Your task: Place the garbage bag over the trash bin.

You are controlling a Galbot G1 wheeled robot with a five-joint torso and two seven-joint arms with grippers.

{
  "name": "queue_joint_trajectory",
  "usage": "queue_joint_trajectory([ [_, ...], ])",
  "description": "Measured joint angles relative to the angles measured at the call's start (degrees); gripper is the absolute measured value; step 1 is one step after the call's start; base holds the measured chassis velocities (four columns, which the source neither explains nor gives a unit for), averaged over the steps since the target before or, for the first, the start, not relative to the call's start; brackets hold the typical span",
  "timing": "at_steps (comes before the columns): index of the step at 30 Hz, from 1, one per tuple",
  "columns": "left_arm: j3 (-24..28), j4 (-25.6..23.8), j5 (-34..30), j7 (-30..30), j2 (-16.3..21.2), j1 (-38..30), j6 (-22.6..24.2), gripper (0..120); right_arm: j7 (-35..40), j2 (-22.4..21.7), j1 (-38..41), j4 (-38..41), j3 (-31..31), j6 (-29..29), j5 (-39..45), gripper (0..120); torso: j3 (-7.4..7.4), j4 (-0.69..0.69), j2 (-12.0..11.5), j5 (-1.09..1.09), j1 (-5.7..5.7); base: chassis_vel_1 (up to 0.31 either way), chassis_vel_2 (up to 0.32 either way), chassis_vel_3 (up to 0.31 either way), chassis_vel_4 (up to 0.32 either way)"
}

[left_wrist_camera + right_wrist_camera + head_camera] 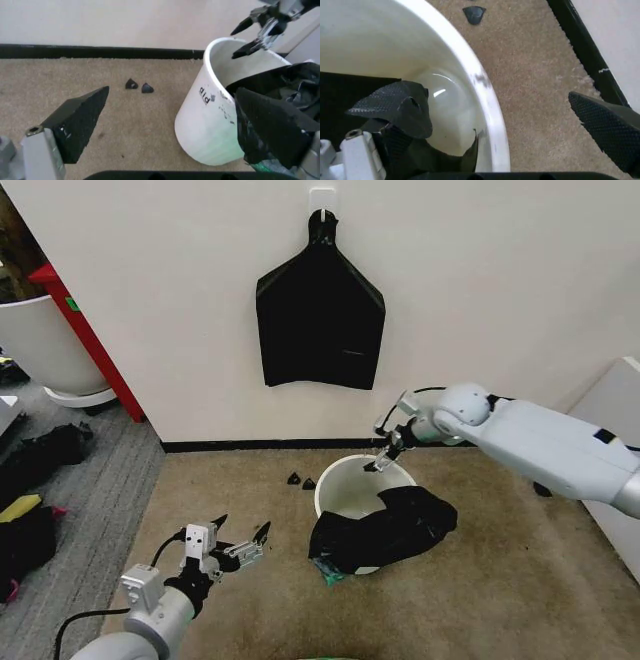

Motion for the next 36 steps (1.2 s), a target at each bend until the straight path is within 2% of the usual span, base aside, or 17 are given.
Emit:
queue_joint_trajectory([
  [7,-0.9,-0.1,0.0,0.6,-0.4,0.5,-0.8,100,-2.3,3.7,0.4,-4.6,-2.4,1.6,-3.3,100,0.00,0.00,0.0,0.00,0.00,0.000,0.000,0.000,0.000],
  [11,-1.4,-0.3,0.1,0.8,-0.7,1.1,-1.5,100,-3.6,4.1,0.0,-5.7,-3.5,2.4,-4.8,94,0.00,0.00,0.0,0.01,0.00,0.000,0.000,0.000,0.000],
  [16,-1.6,-0.4,0.8,1.1,-1.7,1.5,-2.1,100,-4.1,3.9,-0.8,-6.4,-3.8,3.0,-6.1,73,-0.02,-0.02,0.0,-0.01,0.00,0.000,0.000,0.000,0.000],
  [20,-1.1,-0.5,1.4,1.1,-2.3,1.8,-2.6,100,-4.2,4.6,-1.1,-7.8,-3.6,3.3,-6.7,65,-0.02,-0.01,0.0,-0.01,0.00,0.000,0.000,0.000,0.000],
  [23,-1.0,-0.6,1.6,1.2,-2.6,2.0,-3.0,100,-4.1,5.0,-1.1,-8.3,-3.6,3.3,-6.7,52,-0.01,-0.01,0.0,0.00,0.00,0.000,0.000,0.000,0.000],
  [24,-1.1,-0.6,1.6,1.2,-2.5,2.0,-3.1,100,-4.1,5.1,-1.0,-8.3,-3.6,3.3,-6.7,47,-0.01,0.00,0.0,0.00,0.00,0.000,0.000,0.000,0.000],
  [26,-1.1,-0.5,1.7,1.2,-2.5,2.0,-3.2,100,-4.0,5.0,-1.0,-8.2,-3.6,3.2,-6.6,44,-0.01,0.00,0.0,0.00,0.00,0.000,0.000,0.000,0.000],
  [30,-1.0,-0.1,1.7,1.4,-2.3,1.6,-3.4,100,-3.0,4.8,-1.1,-7.1,-3.6,2.6,-5.9,27,-0.01,-0.01,0.0,0.00,0.00,0.000,0.000,0.000,0.000],
  [32,-0.8,-0.1,1.7,1.4,-2.3,1.5,-3.5,100,-2.7,4.8,-1.1,-6.9,-3.6,2.4,-5.7,24,-0.01,-0.01,0.0,0.00,0.00,0.000,0.000,0.000,0.000],
  [36,-0.2,0.1,1.8,1.4,-2.2,1.3,-3.9,100,-1.7,4.4,-1.2,-5.9,-3.4,1.6,-4.6,8,-0.01,-0.02,0.0,-0.01,0.00,0.000,0.000,0.000,0.000],
])
